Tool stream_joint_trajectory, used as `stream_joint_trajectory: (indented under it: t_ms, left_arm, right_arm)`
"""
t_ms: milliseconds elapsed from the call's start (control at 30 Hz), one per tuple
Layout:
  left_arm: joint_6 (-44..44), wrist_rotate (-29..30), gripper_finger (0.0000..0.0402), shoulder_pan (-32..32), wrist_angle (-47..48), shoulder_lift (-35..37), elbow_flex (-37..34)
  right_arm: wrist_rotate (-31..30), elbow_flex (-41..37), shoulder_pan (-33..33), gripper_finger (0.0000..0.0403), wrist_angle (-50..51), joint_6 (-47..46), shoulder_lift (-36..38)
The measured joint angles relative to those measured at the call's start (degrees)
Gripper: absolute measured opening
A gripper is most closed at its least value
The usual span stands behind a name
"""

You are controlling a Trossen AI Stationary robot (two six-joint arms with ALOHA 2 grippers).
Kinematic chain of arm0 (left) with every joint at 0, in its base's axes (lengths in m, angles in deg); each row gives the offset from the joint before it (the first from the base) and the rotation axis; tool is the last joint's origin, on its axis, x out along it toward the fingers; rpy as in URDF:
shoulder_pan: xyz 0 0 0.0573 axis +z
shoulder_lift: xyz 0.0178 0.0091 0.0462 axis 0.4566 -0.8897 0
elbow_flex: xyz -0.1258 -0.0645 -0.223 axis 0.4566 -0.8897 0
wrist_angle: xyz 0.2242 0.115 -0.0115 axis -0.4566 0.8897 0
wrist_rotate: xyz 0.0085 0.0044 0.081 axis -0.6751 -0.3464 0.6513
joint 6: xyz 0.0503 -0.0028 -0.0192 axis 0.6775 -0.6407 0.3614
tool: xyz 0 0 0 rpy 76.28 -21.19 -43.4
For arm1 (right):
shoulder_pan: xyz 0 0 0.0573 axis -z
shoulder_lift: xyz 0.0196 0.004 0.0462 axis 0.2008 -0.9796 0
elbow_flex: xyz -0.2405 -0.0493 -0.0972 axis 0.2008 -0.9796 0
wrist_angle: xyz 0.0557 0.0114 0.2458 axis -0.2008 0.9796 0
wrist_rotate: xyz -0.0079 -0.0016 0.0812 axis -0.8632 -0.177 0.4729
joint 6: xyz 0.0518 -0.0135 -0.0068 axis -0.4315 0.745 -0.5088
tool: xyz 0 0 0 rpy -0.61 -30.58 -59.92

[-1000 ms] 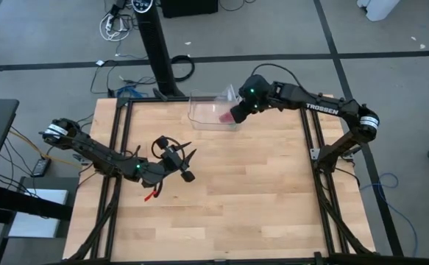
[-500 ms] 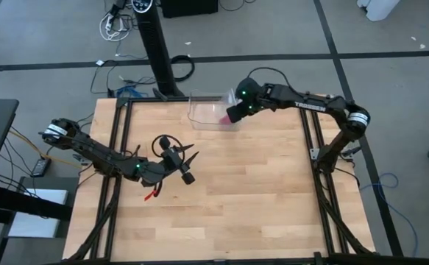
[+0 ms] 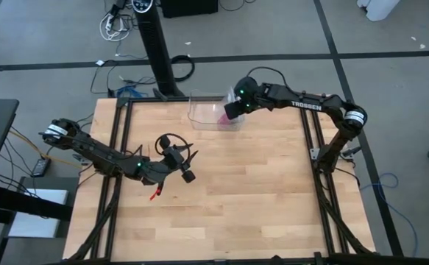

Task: Roll bandage
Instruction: Put the transparent zip bag into the transparent bin, then return to Home Position

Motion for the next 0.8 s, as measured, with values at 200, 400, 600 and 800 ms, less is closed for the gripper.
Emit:
stream_joint_trajectory:
  t_ms: [200,400,600,800]
  left_arm:
    - [-4.52,-3.72,0.0150,0.40,-0.21,0.00,-0.01]
    - [-6.19,-17.69,0.0103,2.41,-1.43,0.00,-0.01]
    - [-4.56,-33.32,0.0012,6.99,-2.10,0.00,-0.01]
    - [3.92,-57.06,0.0010,10.79,-7.42,0.01,-1.06]
  right_arm:
    - [0.63,0.00,-1.01,0.0131,-2.97,5.55,0.73]
    - [7.62,0.00,-2.99,0.0153,-2.68,21.19,3.54]
    - [6.10,0.00,-10.10,0.0062,1.60,36.01,6.46]
    - [9.93,-4.86,-14.40,0.0012,-7.35,45.49,7.66]
